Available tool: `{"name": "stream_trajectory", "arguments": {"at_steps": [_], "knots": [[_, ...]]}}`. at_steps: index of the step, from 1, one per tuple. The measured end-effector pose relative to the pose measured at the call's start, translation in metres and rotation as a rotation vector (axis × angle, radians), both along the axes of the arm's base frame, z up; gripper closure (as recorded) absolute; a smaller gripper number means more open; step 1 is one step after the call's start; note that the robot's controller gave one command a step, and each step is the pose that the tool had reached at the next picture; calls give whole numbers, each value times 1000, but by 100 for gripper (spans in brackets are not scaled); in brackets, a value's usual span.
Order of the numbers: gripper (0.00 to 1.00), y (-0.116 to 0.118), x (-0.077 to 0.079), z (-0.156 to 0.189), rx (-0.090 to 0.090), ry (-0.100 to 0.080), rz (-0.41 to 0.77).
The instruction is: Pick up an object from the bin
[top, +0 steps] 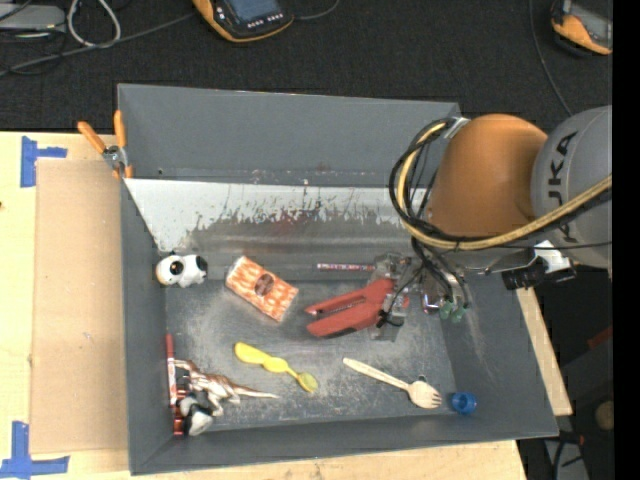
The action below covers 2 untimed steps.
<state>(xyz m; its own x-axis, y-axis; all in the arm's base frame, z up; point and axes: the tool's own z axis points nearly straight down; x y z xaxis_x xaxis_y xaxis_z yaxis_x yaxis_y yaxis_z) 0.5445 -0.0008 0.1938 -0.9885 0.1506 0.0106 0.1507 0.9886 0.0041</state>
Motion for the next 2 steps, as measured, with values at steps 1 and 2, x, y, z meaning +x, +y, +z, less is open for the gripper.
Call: {"name": "stream_trajectory", "arguments": {"at_steps": [1,2], "knots": [[100,0,0,43,0,3,3],[100,0,0,60,1,4,5]]}}
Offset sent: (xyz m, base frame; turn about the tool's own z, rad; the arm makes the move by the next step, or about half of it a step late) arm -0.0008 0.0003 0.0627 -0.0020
